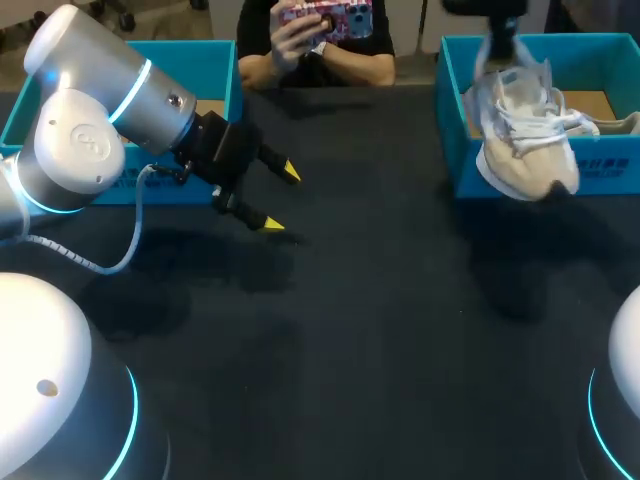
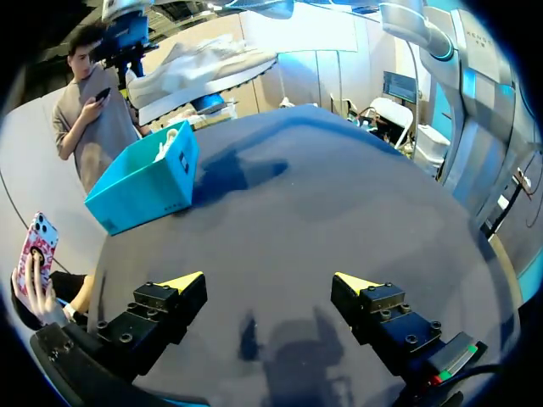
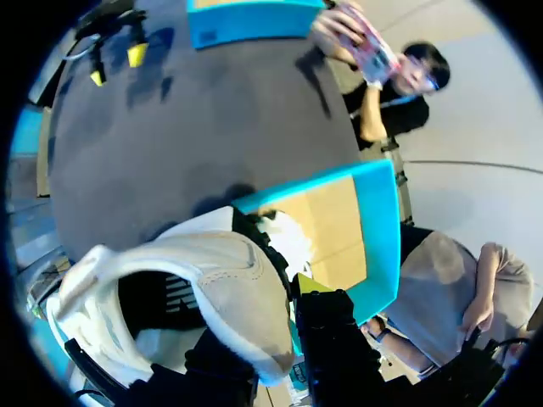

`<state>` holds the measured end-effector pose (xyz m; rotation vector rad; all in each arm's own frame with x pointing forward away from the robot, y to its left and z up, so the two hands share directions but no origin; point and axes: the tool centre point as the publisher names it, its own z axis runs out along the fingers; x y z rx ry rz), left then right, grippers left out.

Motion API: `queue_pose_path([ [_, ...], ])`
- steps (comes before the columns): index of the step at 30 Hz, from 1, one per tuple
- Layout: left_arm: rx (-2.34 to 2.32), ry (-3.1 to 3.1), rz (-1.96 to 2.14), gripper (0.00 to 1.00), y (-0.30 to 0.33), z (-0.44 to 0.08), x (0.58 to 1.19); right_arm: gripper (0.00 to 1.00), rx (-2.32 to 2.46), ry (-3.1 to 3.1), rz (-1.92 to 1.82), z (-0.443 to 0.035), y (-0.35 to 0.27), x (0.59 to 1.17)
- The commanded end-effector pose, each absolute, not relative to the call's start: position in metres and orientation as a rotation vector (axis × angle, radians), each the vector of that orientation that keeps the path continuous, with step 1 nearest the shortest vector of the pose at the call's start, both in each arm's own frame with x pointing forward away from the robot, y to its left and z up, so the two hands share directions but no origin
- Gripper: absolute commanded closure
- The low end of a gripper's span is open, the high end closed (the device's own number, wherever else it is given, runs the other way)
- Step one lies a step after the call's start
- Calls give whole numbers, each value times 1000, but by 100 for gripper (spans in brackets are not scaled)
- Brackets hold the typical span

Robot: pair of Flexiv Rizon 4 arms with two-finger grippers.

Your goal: Take the shoe out of the shoebox, open the shoe tongue, remove and reinsert the insole, then place the shoe into the shoebox

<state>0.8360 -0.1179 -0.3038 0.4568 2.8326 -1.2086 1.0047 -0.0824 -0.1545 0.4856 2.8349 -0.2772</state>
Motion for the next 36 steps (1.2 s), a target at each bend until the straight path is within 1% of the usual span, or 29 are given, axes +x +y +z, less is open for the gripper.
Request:
queue_pose_path([
  [1, 456, 2834, -1204, 0, -118, -304, 836, 100, 533, 2859, -260, -155, -112, 1026],
  [3, 456, 2834, -1204, 0, -118, -304, 836, 100, 525, 2823, -253, -154, -122, 1031],
  [20, 456, 2834, -1204, 0, -118, -304, 836, 100, 525, 2823, -253, -154, -122, 1031],
  [24, 456, 2834, -1204, 0, -118, -304, 836, 100, 607, 2786, -279, -161, -143, 1050],
  [36, 456, 2834, -1204, 0, -118, -304, 836, 100, 601, 2789, -337, -174, -217, 1110],
])
